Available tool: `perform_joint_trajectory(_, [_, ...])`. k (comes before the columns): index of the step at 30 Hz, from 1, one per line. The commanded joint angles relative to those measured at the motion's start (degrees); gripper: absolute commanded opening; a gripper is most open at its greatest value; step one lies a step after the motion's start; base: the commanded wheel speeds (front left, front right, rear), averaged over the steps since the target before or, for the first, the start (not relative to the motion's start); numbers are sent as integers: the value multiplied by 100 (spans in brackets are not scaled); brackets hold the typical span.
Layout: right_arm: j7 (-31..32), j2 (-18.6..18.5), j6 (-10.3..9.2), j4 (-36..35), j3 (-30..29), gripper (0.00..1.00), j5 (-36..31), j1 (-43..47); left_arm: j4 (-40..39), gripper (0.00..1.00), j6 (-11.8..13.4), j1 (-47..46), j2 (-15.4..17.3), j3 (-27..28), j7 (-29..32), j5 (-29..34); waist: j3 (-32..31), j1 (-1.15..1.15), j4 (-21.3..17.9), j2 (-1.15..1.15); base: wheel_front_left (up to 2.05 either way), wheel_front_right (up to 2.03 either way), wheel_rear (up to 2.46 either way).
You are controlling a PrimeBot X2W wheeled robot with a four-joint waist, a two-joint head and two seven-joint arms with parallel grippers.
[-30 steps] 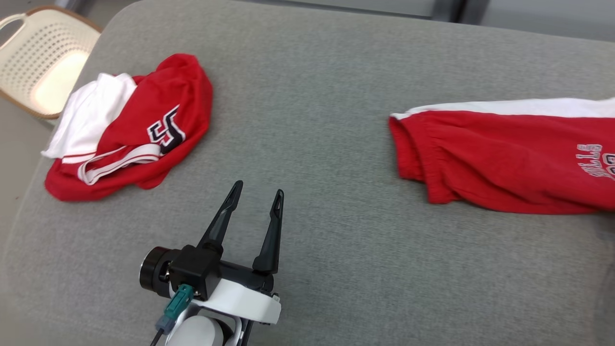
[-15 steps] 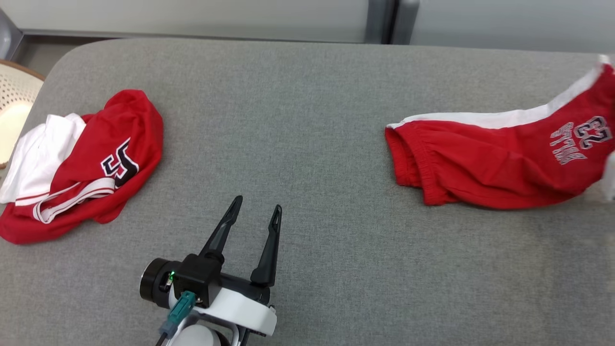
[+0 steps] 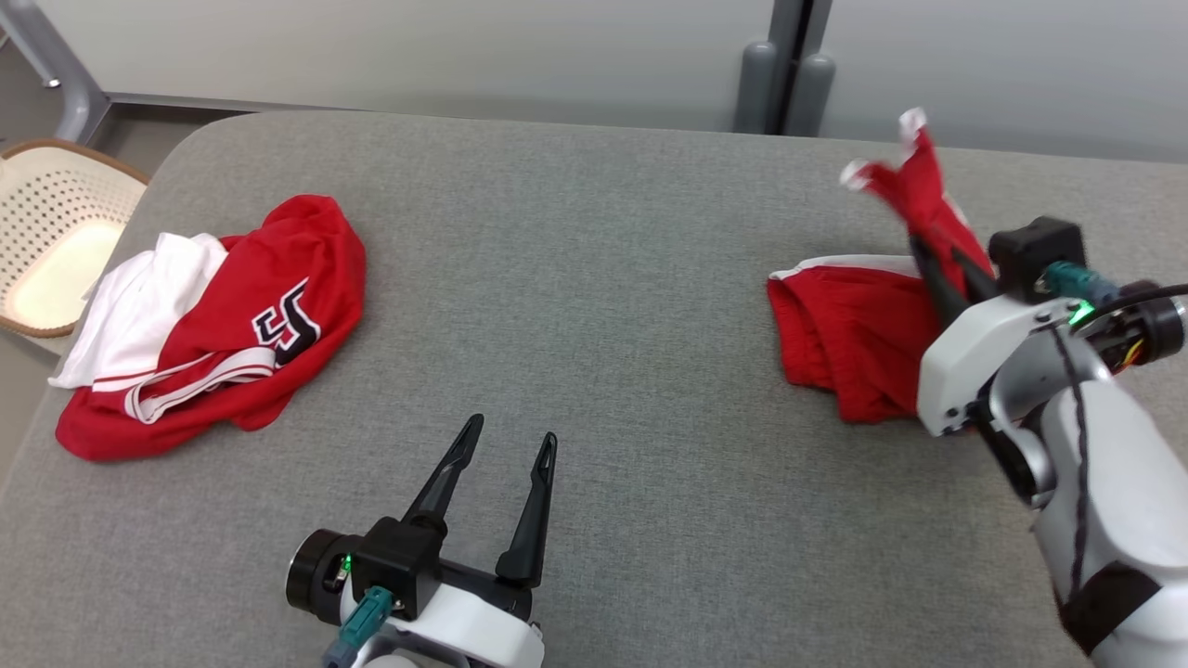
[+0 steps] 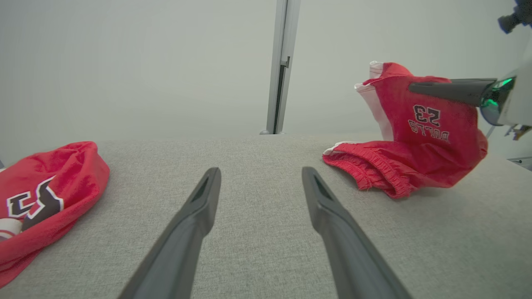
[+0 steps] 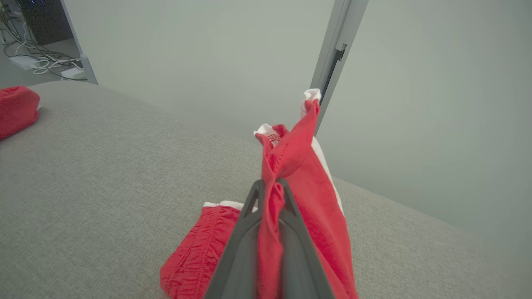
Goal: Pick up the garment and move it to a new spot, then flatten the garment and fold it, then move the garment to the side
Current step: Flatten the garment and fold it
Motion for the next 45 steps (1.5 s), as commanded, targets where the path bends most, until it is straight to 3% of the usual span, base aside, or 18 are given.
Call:
perform_joint_trajectory(1, [62,118,-14,-62,-68,0,-117,137,9,100,-13,43,-4,-12,1,-34,45,0,90,0,0,0,0])
perform_joint_trajectory(6, [98,478,-14,107,-165,0,-328,318,15,100,-25,-84,-19,-56,1,-57,179,0,255,0,0,0,0])
perform_joint_trajectory(7, [115,517,-14,173,-173,11,-367,344,17,100,-26,-106,-25,-62,1,-64,205,0,282,0,0,0,0])
perform_joint_trajectory(9, [117,624,-13,276,-198,53,-392,397,23,100,-17,-139,-32,-62,1,-84,246,0,318,0,0,0,0])
perform_joint_trajectory(10, [80,672,-13,289,-194,100,-392,405,24,100,-13,-149,-35,-58,1,-96,266,0,328,0,0,0,0])
perform_joint_trajectory(13, [-34,758,-14,137,-154,100,-233,489,33,100,-5,-155,-44,-41,0,-112,290,0,319,0,0,0,0])
perform_joint_trajectory(20, [-683,521,-14,-743,-366,100,-338,762,-63,100,43,-114,-55,58,1,-83,207,0,133,0,0,0,0])
perform_joint_trajectory(24, [-1076,353,-14,-1155,-807,100,-427,1161,-215,100,60,-45,-61,181,0,-11,135,0,-49,0,0,0,0])
perform_joint_trajectory(31, [-2238,262,-14,-984,-1485,100,-514,1991,-893,100,134,339,-80,669,0,11,-29,0,-336,0,0,0,0])
perform_joint_trajectory(37, [-2342,498,-14,-1322,-1636,100,-566,2659,-1402,100,52,996,-92,1081,1,167,-248,0,-522,0,0,0,0])
perform_joint_trajectory(45, [-2339,804,-14,-1575,-1437,100,-552,3408,-1375,100,116,1596,-98,1363,0,50,-742,0,-705,0,0,0,0])
